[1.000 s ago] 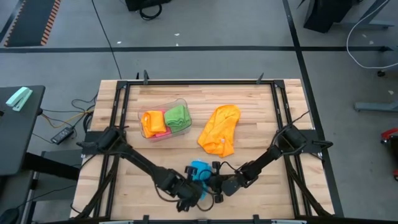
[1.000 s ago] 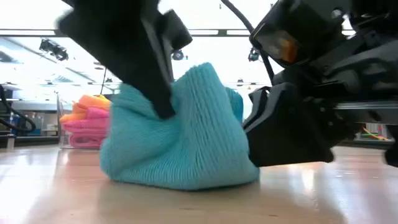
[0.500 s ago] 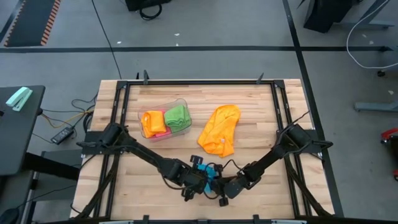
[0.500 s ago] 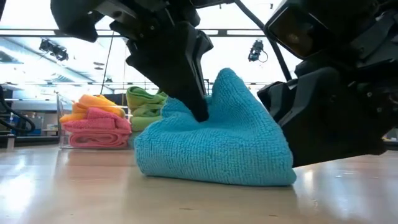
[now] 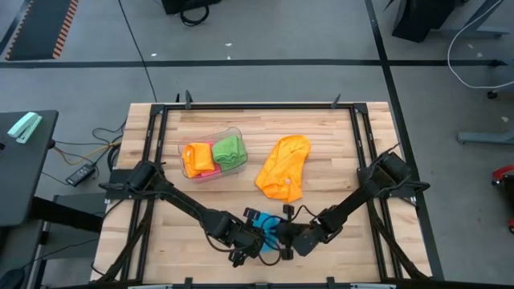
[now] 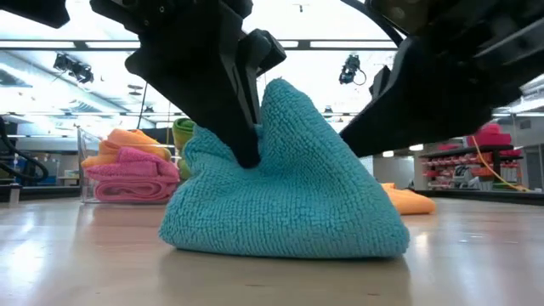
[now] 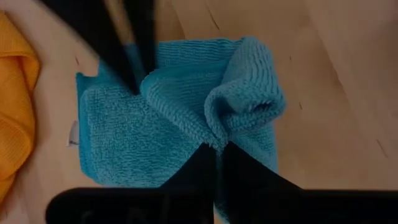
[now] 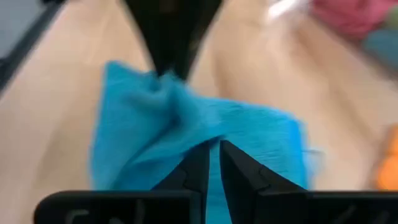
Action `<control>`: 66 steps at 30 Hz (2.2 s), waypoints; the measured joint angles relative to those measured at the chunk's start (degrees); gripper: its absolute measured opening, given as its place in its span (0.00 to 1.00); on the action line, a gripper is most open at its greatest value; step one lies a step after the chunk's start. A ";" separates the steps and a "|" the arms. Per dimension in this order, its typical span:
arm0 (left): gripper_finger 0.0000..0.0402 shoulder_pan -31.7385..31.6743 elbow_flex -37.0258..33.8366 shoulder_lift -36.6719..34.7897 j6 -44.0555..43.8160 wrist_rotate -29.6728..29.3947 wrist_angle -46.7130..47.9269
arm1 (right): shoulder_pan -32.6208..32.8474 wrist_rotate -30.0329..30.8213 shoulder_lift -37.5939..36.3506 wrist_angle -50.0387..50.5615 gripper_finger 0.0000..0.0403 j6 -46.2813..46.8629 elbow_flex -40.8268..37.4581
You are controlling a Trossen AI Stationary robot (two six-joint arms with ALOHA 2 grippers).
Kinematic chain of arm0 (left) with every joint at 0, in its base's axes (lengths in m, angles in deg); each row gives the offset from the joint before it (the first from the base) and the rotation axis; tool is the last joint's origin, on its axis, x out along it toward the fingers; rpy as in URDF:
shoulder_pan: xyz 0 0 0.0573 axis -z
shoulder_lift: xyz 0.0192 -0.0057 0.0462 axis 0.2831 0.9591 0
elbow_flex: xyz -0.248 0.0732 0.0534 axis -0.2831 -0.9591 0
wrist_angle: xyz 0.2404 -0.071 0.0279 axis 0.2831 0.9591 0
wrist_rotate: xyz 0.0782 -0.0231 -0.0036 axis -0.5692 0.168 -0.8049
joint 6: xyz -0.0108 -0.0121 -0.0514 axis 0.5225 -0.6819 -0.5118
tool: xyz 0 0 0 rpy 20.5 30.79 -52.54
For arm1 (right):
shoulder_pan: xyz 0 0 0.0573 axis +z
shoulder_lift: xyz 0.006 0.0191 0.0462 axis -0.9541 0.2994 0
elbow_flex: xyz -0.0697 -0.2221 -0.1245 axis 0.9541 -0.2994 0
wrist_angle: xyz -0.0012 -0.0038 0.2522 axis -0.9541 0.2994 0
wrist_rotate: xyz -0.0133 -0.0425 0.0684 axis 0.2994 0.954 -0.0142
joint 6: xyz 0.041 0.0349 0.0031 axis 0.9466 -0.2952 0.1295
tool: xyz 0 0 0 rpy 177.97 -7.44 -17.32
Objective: Fold microfiber towels
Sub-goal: Fold the blue microfiber towel
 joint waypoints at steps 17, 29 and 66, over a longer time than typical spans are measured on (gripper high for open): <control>0.06 -0.13 -0.04 -0.02 1.40 0.02 -0.15 | -6.98 2.69 -0.36 8.31 0.11 -7.10 -0.54; 0.08 -2.42 -0.04 -0.02 2.85 -0.20 -1.81 | -5.79 -3.46 -0.43 -2.46 0.11 -1.50 -9.56; 0.06 -1.90 2.45 -0.11 -0.15 6.05 0.44 | 3.20 13.45 -3.14 -9.46 0.11 -6.28 -8.60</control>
